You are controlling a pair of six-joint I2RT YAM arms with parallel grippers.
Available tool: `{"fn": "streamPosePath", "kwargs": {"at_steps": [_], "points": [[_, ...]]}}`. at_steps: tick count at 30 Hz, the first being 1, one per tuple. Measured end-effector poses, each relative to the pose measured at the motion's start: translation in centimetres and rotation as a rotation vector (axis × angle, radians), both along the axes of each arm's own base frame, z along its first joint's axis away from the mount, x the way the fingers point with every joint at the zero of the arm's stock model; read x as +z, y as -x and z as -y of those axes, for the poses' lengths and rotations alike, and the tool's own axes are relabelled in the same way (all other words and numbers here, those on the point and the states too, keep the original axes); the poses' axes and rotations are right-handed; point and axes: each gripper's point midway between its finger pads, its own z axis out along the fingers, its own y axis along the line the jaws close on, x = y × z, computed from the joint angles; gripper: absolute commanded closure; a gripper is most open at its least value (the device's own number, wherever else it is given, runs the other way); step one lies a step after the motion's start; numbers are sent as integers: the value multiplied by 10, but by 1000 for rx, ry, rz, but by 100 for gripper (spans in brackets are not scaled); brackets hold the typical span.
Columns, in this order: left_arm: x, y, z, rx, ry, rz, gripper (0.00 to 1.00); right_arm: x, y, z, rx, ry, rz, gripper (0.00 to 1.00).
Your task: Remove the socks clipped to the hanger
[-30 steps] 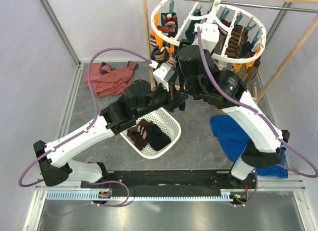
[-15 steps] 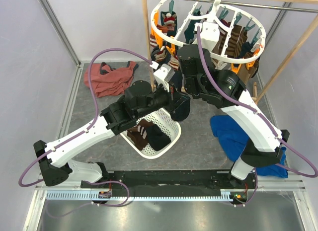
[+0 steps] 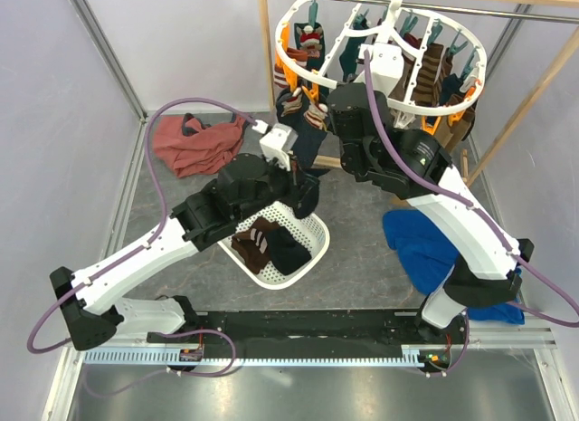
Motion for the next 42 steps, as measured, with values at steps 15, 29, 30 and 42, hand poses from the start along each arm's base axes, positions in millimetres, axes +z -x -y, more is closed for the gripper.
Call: {"fn": "streamPosePath", "kwargs": {"at_steps": [15,29,30,42], "points": [[-139,-9,-106,351,-229,-438,25,-1,6,14,19,-63,1,93],[-76,-19,-69,178,-97,-288,23,-2,10,16,45,-110,-4,93],[-71,-19,-64,149,-90,-263,23,-1,10,16,48,-116,-3,93],[-53,-61,-9,85,-131,-49,21,1,8,14,65,-157,-2,93]]}}
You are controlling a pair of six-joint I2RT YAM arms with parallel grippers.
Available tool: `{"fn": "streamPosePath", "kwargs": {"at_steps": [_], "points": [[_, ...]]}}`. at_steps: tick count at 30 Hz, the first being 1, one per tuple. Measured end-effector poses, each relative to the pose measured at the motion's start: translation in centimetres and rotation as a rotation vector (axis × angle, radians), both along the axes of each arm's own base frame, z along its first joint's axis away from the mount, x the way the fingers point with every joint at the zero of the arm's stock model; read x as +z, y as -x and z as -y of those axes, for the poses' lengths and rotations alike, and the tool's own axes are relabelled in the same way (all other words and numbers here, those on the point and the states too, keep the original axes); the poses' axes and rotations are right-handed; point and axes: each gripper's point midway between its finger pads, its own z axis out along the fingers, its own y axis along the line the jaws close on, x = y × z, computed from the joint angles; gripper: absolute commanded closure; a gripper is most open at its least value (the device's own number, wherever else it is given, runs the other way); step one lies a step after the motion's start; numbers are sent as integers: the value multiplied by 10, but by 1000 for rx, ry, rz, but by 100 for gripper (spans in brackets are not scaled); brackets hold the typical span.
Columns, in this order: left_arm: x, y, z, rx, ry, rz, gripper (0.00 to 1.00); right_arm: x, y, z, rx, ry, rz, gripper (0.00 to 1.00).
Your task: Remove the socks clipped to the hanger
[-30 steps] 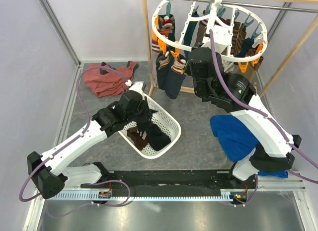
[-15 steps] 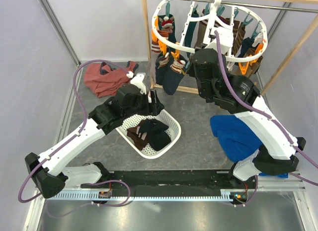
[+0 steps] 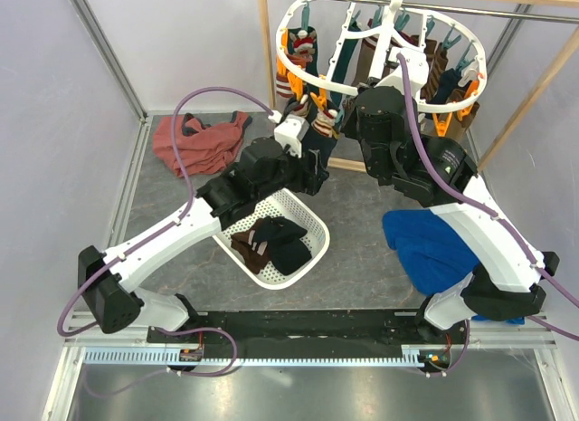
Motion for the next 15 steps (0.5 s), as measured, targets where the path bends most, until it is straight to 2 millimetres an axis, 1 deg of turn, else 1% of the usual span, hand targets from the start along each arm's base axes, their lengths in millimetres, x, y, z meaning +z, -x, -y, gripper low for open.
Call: {"fn": "streamPosePath", "kwargs": {"at_steps": [3,7,11,15], "points": [[0,-3,10,10,-14,35,20,0,0,-1,6,-10,-2,93],[3,-6,16,29,-19,73,21,-1,-2,-2,10,-22,-5,93],[5,-15,18,80,-23,107,27,-2,-4,-3,18,-33,-10,93],[3,-31,17,157,-48,122,33,-4,-5,-4,28,-41,-17,93]]}}
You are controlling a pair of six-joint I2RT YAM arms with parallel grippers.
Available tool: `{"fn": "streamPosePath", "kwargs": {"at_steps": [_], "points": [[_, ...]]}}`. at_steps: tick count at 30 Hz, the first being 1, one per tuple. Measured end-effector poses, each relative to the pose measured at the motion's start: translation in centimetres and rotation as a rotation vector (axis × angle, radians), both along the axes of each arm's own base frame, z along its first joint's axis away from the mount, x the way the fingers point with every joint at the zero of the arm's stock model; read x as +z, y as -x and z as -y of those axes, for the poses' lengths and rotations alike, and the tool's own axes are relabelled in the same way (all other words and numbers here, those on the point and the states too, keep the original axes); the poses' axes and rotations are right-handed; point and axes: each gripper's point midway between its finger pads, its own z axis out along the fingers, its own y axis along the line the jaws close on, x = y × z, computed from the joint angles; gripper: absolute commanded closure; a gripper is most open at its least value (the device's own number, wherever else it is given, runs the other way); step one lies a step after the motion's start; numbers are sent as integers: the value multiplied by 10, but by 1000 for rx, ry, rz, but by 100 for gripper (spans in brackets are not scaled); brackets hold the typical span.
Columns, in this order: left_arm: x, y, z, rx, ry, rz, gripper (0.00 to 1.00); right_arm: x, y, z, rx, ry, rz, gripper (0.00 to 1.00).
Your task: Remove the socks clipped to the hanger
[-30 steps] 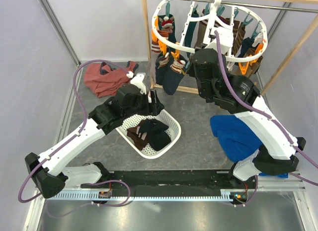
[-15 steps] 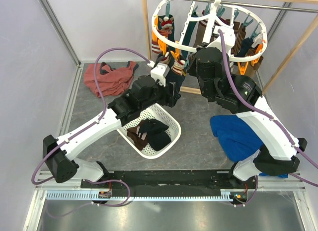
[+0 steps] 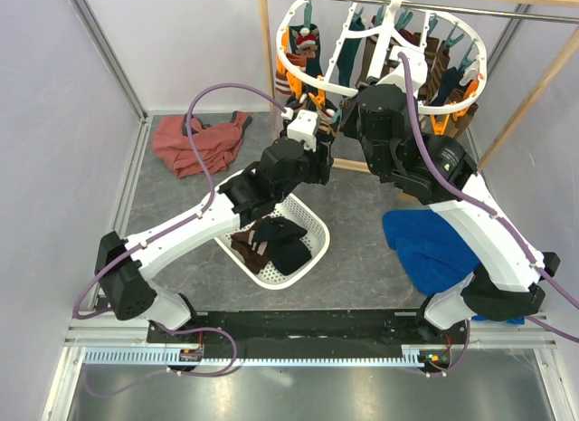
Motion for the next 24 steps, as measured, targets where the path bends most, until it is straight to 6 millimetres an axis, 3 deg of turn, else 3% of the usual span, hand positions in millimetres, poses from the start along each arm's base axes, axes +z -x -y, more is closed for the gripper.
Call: {"fn": "streamPosePath", "kwargs": {"at_steps": [2,3,4,6,7,8,11,15,24], "points": [[0,-8,-1,38,-9,6,39,-2,0,0,4,-4,-6,92],[-1,-11,-1,55,-12,9,48,-3,-1,0,5,-5,-8,92],[-1,-13,-1,66,-15,11,67,-4,-1,-1,6,-6,-11,92],[-1,-15,0,77,-15,10,80,-6,-2,-1,10,-10,-15,89],[-1,-15,0,76,-18,12,92,-7,-2,-1,13,-12,-17,89],[-1,-15,1,74,-17,11,96,-7,-3,-1,14,-15,-18,87],[0,-13,4,52,-11,9,98,-7,-3,-1,23,-24,-21,80],[5,0,9,-19,11,-11,98,-6,-3,0,40,-35,-23,64],[47,57,-5,-189,158,-33,98,3,18,12,97,-45,-26,49]]}}
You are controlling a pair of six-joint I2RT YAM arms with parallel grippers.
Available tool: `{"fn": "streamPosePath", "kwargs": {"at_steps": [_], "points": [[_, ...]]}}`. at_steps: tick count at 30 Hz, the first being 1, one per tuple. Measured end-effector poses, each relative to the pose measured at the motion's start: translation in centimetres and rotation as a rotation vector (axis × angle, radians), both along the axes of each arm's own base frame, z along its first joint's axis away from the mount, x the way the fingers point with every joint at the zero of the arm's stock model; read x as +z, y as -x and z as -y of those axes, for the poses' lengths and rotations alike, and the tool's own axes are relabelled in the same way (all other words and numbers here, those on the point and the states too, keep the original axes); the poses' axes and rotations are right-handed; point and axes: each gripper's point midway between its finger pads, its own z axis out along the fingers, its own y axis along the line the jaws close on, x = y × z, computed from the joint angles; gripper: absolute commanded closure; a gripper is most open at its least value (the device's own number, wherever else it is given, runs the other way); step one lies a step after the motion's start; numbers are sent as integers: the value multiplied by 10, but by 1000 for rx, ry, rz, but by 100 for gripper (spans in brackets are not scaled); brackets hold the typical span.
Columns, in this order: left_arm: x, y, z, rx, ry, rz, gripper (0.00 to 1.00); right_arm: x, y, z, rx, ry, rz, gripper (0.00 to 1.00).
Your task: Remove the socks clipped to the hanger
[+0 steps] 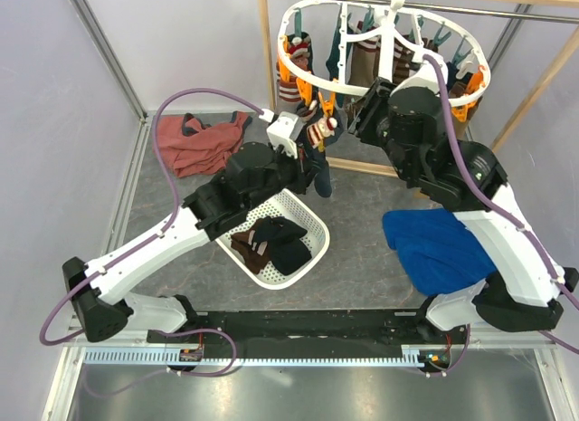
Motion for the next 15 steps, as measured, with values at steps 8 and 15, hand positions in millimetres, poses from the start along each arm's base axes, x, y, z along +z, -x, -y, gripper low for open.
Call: {"fn": "streamPosePath", "kwargs": {"at_steps": [8,15], "points": [[0,24,3,-105,19,-51,98,29,19,-4,118,-44,47,47],[-7,38,9,-175,16,-98,98,41,20,-28,221,-86,70,45]]}}
